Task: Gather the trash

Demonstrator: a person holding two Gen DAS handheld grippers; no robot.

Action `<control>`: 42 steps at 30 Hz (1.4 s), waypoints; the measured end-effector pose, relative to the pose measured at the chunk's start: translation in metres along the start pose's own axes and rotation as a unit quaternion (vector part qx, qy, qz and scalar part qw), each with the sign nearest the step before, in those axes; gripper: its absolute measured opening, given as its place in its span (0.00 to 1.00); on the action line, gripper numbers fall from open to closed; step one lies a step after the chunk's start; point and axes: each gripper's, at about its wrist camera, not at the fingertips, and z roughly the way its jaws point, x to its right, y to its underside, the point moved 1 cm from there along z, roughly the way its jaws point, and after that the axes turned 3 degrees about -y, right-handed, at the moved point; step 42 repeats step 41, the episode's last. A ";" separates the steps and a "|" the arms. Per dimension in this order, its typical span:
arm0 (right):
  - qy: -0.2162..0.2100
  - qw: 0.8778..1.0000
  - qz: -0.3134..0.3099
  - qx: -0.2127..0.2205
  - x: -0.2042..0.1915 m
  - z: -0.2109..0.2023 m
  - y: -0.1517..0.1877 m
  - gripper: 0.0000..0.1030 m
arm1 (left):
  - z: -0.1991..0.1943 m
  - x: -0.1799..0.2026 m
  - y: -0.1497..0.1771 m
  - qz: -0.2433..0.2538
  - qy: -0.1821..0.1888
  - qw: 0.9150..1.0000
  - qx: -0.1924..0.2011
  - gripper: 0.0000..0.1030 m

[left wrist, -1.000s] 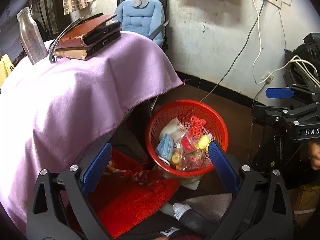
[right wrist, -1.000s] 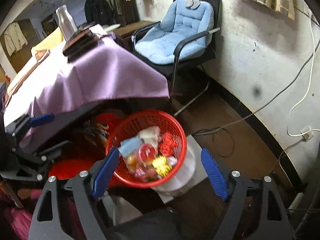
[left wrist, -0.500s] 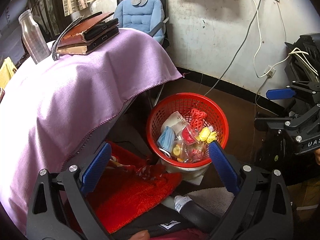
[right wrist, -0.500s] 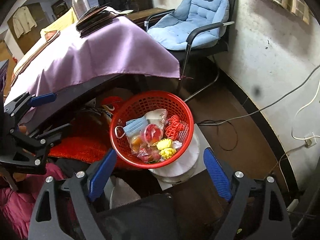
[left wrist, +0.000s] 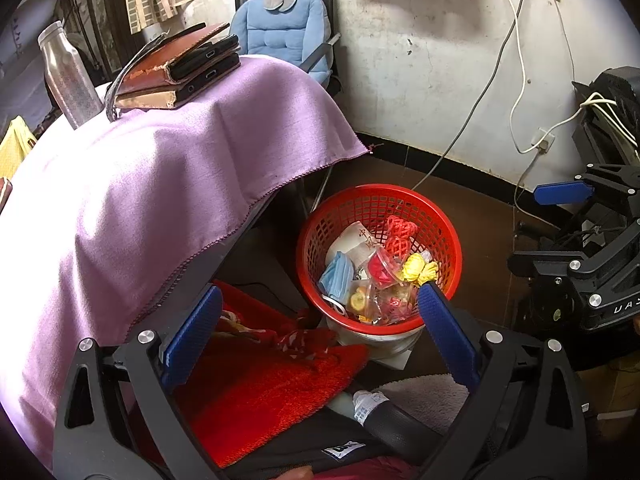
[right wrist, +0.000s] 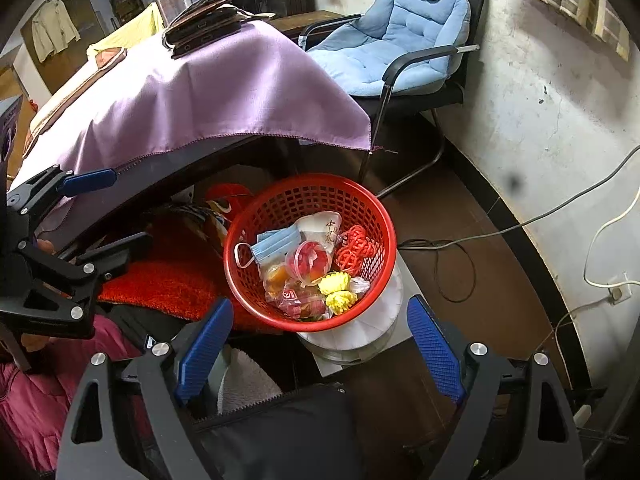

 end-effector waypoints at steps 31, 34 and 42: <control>0.002 1.000 -0.004 0.003 -0.001 -0.002 -0.001 0.84 | -0.001 0.005 0.004 0.010 0.004 1.000 0.003 0.92; 0.004 1.000 -0.004 0.004 0.000 -0.003 0.000 0.84 | -0.001 0.005 0.004 0.009 0.007 1.000 0.000 0.92; 0.006 1.000 -0.004 0.007 0.000 -0.005 0.000 0.84 | -0.003 0.008 0.003 0.016 0.003 1.000 0.003 0.92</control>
